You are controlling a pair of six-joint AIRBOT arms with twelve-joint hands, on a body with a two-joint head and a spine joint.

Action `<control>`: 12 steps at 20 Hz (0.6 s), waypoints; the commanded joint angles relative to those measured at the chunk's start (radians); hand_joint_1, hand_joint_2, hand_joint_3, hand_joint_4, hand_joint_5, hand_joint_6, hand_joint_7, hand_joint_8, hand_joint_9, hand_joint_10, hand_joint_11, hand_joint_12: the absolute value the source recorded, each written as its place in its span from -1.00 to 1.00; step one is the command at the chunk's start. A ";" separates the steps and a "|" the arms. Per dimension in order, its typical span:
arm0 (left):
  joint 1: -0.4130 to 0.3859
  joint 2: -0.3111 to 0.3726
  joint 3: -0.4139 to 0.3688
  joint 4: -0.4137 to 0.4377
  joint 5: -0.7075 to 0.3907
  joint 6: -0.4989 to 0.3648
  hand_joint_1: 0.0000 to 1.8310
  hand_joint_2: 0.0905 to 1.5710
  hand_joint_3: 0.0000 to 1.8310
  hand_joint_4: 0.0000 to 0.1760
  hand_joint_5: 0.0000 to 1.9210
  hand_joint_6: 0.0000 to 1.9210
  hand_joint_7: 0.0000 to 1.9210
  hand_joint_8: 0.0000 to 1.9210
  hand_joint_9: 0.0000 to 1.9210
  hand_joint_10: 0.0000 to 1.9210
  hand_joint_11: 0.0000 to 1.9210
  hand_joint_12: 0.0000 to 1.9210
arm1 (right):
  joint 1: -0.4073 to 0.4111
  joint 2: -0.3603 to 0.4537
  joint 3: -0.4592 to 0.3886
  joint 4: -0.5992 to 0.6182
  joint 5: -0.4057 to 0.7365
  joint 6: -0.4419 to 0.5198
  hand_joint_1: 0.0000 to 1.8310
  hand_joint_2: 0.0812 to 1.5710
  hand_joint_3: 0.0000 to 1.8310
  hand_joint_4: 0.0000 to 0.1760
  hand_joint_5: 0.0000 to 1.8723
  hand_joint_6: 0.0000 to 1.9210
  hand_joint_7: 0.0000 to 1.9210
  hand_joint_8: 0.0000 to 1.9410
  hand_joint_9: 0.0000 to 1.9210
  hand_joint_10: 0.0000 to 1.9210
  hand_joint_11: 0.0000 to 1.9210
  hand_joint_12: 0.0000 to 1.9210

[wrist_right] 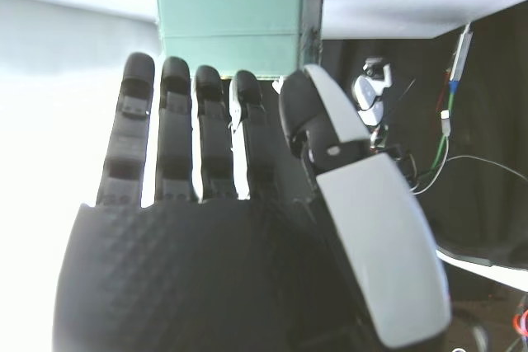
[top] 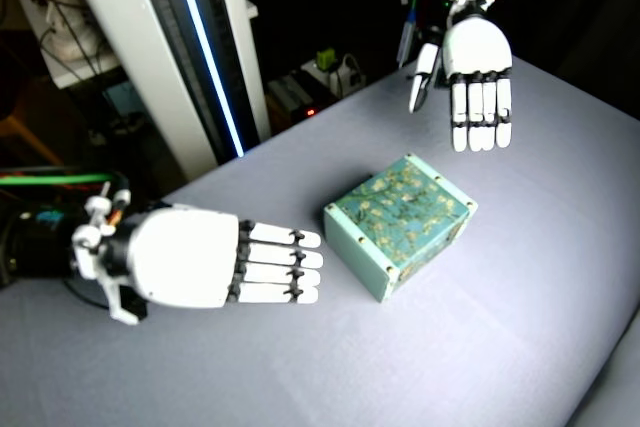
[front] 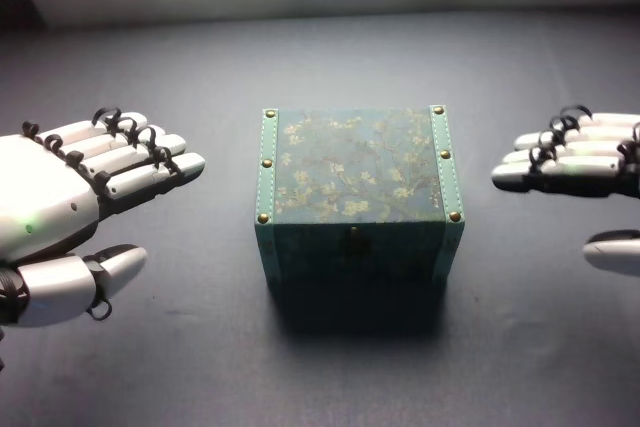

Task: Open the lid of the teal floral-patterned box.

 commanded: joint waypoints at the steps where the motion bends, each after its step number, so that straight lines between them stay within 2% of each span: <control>1: -0.007 0.008 0.006 -0.003 -0.096 0.001 -1.00 1.00 -0.84 -1.00 -1.00 -1.00 -1.00 -1.00 -1.00 -1.00 -1.00 -1.00 | 0.015 0.001 0.005 0.033 0.082 0.010 -1.00 1.00 -0.97 -1.00 -0.87 -1.00 -0.84 -1.00 -0.90 -1.00 -1.00 -0.54; 4: -0.022 0.002 0.004 0.029 -0.072 0.000 -1.00 1.00 -0.84 -1.00 -1.00 -1.00 -1.00 -1.00 -1.00 -1.00 -1.00 -1.00 | 0.021 -0.009 0.009 0.011 0.072 0.024 -1.00 1.00 -0.97 -1.00 -0.87 -1.00 -0.86 -1.00 -0.90 -1.00 -1.00 -0.57; 5: -0.036 -0.005 0.004 0.050 -0.052 0.000 -1.00 1.00 -0.88 -1.00 -1.00 -1.00 -1.00 -1.00 -1.00 -1.00 -1.00 -1.00 | 0.021 -0.015 0.012 0.007 0.070 0.027 -1.00 1.00 -0.98 -1.00 -0.90 -1.00 -0.89 -1.00 -0.92 -1.00 -1.00 -0.65; 7: -0.068 -0.023 0.007 0.096 -0.004 -0.003 -1.00 1.00 -0.89 -1.00 -0.98 -0.99 -1.00 -1.00 -1.00 -1.00 -1.00 -1.00 | 0.024 -0.023 0.017 -0.006 0.066 0.037 -1.00 1.00 -0.95 -1.00 -0.90 -1.00 -0.91 -1.00 -0.90 -0.99 -1.00 -0.55; 8: -0.079 -0.030 0.011 0.120 0.014 -0.010 -1.00 1.00 -0.88 -1.00 -0.98 -0.99 -1.00 -1.00 -1.00 -1.00 -1.00 -1.00 | 0.027 -0.025 0.018 -0.014 0.062 0.043 -0.98 1.00 -0.94 -1.00 -0.93 -1.00 -0.95 -1.00 -0.87 -0.99 -1.00 -0.36; 10: -0.104 -0.058 0.027 0.183 0.063 -0.057 -1.00 1.00 -0.81 -1.00 -0.99 -0.99 -1.00 -1.00 -1.00 -1.00 -1.00 -1.00 | 0.031 -0.028 0.019 -0.038 0.051 0.057 -0.89 1.00 -0.94 -1.00 -0.91 -1.00 -0.92 -0.99 -0.90 -1.00 -1.00 -0.43; 12: -0.115 -0.072 0.032 0.207 0.084 -0.068 -1.00 1.00 -0.78 -1.00 -0.96 -0.99 -1.00 -1.00 -1.00 -1.00 -0.98 -0.99 | 0.031 -0.031 0.019 -0.050 0.046 0.066 -0.80 1.00 -0.95 -1.00 -0.87 -1.00 -0.89 -0.99 -0.90 -1.00 -1.00 -0.52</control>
